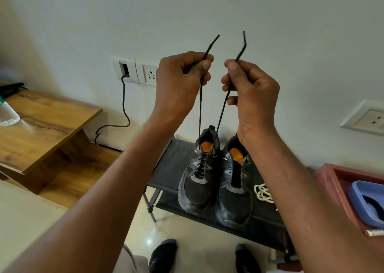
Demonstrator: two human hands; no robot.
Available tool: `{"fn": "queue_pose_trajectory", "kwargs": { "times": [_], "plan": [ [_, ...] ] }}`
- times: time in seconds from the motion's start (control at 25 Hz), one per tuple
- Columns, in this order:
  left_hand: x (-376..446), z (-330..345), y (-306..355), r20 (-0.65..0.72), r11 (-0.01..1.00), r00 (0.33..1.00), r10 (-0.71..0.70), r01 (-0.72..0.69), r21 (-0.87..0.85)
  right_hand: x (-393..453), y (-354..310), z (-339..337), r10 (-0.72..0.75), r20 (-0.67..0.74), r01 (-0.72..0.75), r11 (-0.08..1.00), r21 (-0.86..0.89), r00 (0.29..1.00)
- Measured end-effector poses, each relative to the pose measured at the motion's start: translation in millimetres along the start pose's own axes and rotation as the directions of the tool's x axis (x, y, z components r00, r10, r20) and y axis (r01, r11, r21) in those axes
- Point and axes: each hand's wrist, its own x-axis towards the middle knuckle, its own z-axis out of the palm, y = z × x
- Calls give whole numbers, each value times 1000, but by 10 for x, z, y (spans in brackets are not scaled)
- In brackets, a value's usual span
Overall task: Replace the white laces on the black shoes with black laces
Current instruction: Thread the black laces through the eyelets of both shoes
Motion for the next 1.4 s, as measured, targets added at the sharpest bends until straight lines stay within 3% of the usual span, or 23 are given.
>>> {"fn": "queue_pose_trajectory", "kwargs": {
  "times": [0.24, 0.52, 0.72, 1.08, 1.4],
  "plan": [
    [-14, 147, 185, -63, 998, 997, 43, -45, -34, -33, -65, 29, -130, -2, 130, 991, -28, 991],
    [-54, 265, 248, -35, 976, 996, -85, 76, -205, -6, -108, 41, -130, -70, 127, 991, -47, 989],
    [-64, 274, 300, -17, 972, 996, -91, 85, -221, 38, -106, 60, -138, -86, 129, 986, -102, 987],
    [-34, 292, 323, 9, 941, 994, -113, 110, -319, 49, -148, 70, -159, -93, 164, 986, 44, 983],
    [-14, 209, 259, 21, 942, 991, -135, 135, -306, 53, -140, 82, -146, -58, 147, 989, 5, 988]
  ]
}}
